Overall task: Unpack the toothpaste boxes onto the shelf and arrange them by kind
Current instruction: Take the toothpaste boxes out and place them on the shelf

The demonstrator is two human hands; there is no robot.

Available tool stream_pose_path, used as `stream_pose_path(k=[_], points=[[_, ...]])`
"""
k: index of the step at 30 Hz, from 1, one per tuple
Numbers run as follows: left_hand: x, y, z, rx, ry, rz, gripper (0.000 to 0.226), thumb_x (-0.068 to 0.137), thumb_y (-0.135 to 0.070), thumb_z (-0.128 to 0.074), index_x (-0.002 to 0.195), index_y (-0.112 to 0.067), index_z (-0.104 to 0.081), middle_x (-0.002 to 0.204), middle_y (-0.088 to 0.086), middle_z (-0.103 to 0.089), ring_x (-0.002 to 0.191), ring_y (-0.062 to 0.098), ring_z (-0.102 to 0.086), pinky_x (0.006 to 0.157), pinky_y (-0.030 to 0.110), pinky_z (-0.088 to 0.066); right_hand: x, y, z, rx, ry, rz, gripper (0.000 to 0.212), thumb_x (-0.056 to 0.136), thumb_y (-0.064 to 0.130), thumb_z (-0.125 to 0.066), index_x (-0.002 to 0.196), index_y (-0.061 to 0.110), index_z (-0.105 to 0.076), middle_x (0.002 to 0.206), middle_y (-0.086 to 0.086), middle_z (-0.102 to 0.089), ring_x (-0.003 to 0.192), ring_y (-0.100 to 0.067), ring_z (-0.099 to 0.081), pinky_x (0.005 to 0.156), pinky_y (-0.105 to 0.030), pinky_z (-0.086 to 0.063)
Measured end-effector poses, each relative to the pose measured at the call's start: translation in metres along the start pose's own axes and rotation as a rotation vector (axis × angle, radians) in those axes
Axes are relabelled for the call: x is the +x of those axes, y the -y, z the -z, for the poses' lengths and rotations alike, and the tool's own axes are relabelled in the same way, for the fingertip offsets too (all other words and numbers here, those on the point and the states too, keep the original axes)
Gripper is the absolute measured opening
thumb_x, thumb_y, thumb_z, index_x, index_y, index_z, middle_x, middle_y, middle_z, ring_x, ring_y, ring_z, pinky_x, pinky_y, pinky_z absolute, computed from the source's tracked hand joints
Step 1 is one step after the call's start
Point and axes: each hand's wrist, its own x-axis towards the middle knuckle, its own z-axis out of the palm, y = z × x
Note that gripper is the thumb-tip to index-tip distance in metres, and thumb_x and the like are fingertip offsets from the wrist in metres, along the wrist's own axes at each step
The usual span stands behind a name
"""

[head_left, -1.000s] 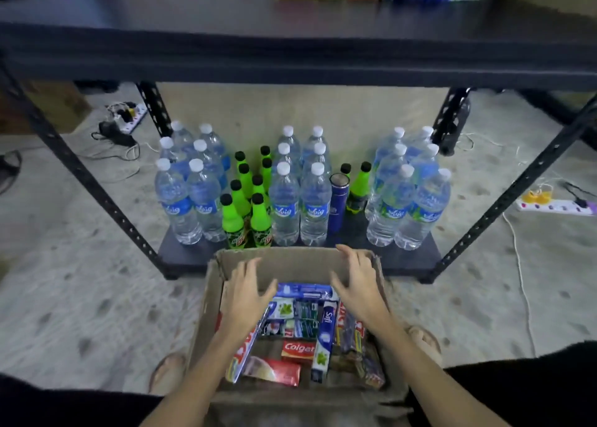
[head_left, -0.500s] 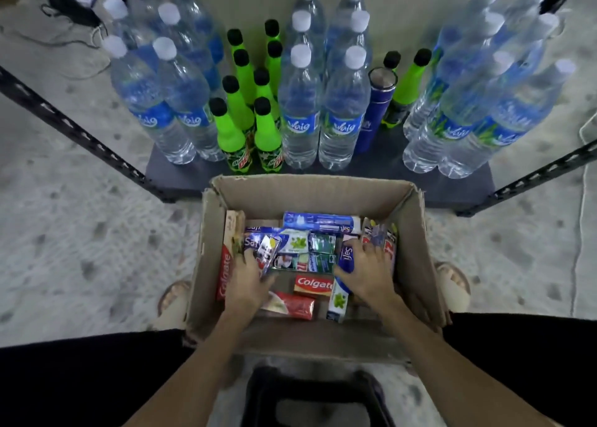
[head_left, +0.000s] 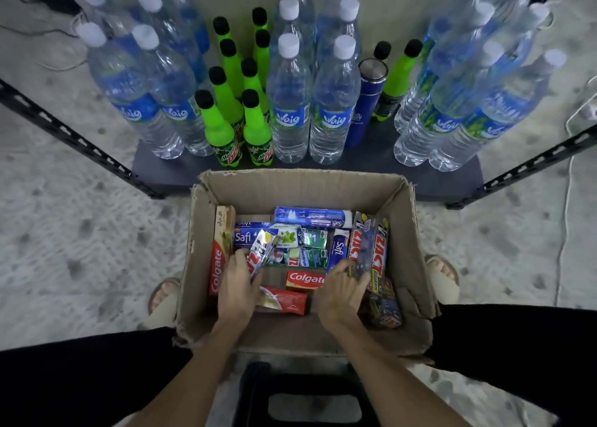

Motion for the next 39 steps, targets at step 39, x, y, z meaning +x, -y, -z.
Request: stream_pose_path(k=[39], points=[[-0.011, -0.233, 0.339, 0.068, -0.473, -0.794, 0.062, 0.091, -0.064, -0.038, 0.146, -0.036, -0.048, 0.107, -0.021, -0.054, 0.106, 0.007, -0.053, 0.092, 0.036, -0.036, -0.116, -0.226, 0.370, 0.789, -0.690, 0.721, 0.038, 0.090, 0.024, -0.072, 0.126, 0.033, -0.066, 0.117, 0.017, -0.068, 0.108, 0.009, -0.060, 0.087, -0.013, -0.049]])
